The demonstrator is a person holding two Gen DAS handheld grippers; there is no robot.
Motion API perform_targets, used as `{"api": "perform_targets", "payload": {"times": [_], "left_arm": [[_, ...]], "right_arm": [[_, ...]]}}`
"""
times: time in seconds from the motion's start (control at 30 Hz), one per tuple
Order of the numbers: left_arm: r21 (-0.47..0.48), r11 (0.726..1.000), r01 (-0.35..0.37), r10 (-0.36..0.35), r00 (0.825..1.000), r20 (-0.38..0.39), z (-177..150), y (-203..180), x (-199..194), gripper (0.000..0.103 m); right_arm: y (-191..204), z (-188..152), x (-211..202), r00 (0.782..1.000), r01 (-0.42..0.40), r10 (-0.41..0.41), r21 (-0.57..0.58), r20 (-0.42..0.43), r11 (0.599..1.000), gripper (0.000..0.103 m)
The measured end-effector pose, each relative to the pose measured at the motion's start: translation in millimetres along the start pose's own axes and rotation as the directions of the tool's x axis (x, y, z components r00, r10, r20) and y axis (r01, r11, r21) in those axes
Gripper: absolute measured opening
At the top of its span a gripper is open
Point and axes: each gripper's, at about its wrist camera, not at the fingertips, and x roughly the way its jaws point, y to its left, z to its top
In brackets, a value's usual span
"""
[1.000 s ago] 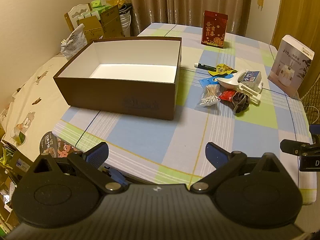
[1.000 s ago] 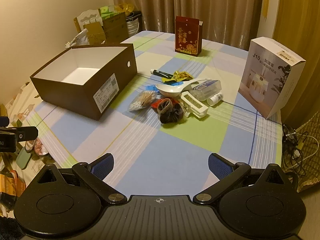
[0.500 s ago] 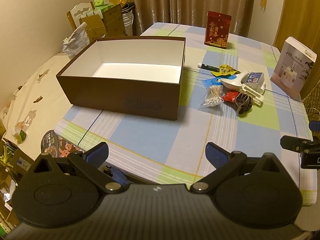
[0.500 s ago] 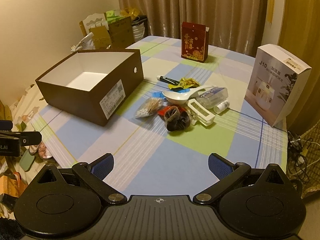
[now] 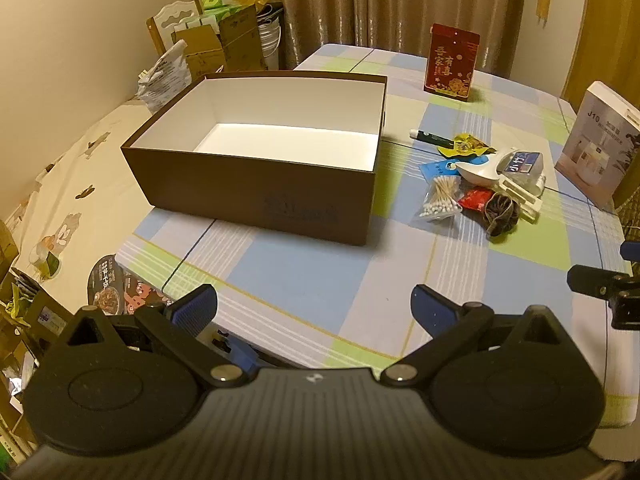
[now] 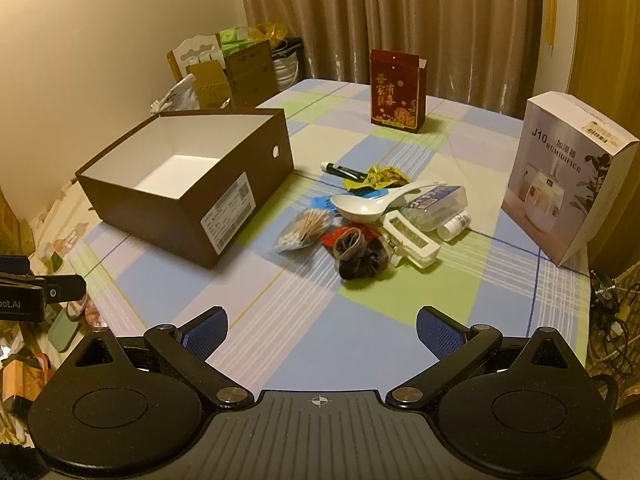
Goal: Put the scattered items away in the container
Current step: 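Move the left tool toward the bag of cotton swabs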
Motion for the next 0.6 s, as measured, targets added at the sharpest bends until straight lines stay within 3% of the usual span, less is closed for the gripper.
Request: {"api": "perform_targets", "payload": {"times": [0.27,0.47,0.6], "left_arm": [[0.023,0.999,0.036,-0.036,0.999,-0.012,4.1,-12.8,8.7,0.102],[0.04,0.996,0.084,-0.083,0.996,-0.022,10.5,-26.2,21.8,0.102],[0.068,0.992,0.102,-0.101,0.995,-0.028,16.9,-38.0,33.4,0.101]], "right_arm": [[-18.5,2.7,8.3,1.0,-0.009,0.009,0.032,0.007,0.999,0.103],[-40.4,6.6,8.0,0.997,-0.021,0.014,0.1,0.074,0.995,0.103],[-49.8,8.7,12.2,0.996,0.0,-0.007,0.075,0.089,0.997,0.103]]}}
